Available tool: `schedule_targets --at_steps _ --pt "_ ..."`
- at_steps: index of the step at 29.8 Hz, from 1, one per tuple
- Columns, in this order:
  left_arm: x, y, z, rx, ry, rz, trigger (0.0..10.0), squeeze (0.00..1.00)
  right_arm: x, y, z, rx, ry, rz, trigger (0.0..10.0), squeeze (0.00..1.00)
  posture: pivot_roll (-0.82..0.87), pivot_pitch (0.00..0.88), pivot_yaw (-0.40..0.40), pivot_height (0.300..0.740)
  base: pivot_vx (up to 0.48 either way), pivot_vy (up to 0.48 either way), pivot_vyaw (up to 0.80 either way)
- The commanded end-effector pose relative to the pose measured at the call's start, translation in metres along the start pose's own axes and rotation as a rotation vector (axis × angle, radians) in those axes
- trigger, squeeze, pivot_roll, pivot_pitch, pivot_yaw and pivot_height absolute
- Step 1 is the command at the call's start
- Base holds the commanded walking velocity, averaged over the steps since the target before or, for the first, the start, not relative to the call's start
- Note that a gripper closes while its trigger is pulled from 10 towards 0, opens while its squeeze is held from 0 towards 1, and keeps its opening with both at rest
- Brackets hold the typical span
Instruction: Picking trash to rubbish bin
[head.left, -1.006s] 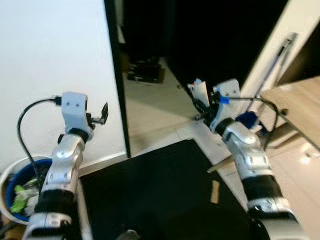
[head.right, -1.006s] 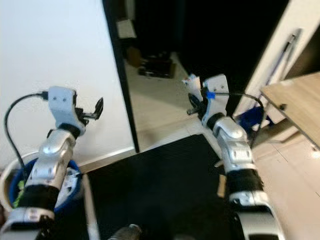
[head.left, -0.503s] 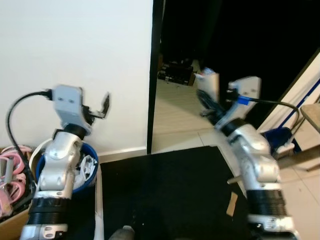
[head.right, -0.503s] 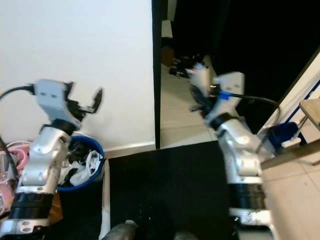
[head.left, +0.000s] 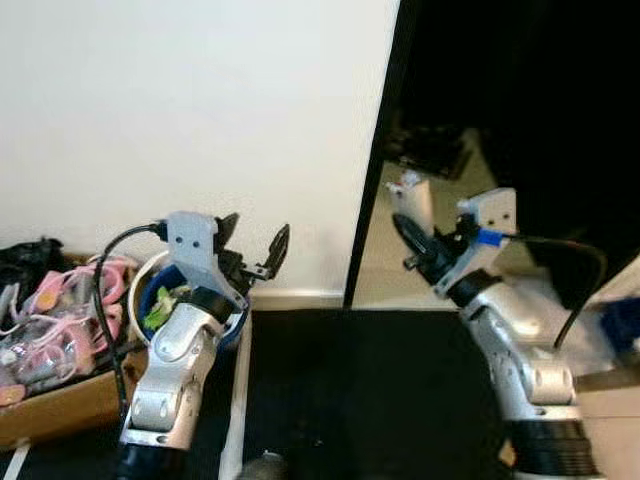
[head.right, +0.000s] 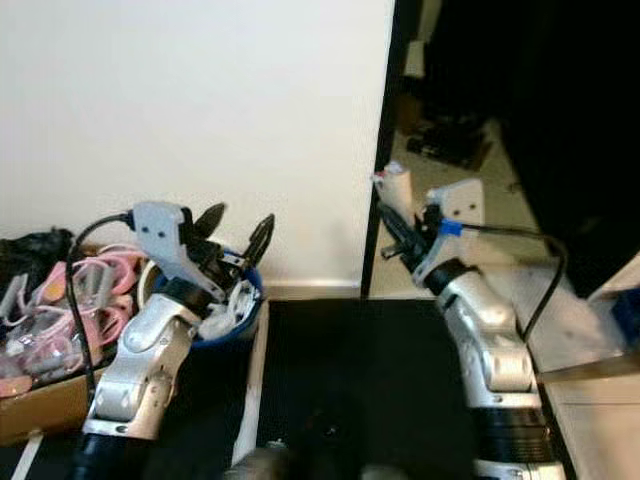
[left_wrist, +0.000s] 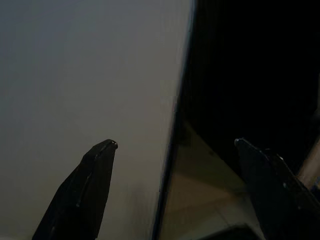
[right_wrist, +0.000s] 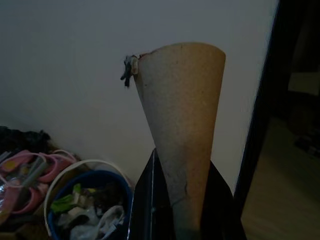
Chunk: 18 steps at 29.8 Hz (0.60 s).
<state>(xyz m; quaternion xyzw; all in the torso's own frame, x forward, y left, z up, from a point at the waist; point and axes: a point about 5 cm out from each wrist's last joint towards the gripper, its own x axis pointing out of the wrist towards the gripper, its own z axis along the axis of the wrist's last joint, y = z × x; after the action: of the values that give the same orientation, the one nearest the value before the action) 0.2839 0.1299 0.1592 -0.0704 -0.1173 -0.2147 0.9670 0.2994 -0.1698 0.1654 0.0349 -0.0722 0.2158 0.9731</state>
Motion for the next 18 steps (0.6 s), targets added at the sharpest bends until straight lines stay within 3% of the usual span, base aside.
schedule_targets --at_steps 1,5,10,18 --pt "0.004 0.007 -0.001 -0.005 0.005 0.03 10.0 0.0 0.006 0.004 0.002 -0.001 -0.014 0.029 10.0 0.0 -0.04 0.0 -0.044 0.74 0.0 0.0 0.66" --pt "0.01 0.003 0.004 -0.02 -0.017 -0.006 10.0 0.0 0.013 0.011 -0.002 0.007 -0.008 0.064 10.0 0.0 -0.04 0.0 -0.046 0.74 0.0 0.0 0.66" --pt "0.004 -0.012 -0.005 -0.021 0.019 -0.071 10.0 0.0 0.011 0.01 -0.003 0.021 -0.005 0.062 10.0 0.0 -0.04 0.0 -0.037 0.74 0.0 0.0 0.66" --pt "0.006 -0.006 -0.006 -0.022 0.01 -0.052 10.0 0.0 0.013 0.01 -0.006 0.022 0.003 0.082 10.0 0.0 -0.03 0.0 -0.04 0.74 0.0 0.0 0.66"
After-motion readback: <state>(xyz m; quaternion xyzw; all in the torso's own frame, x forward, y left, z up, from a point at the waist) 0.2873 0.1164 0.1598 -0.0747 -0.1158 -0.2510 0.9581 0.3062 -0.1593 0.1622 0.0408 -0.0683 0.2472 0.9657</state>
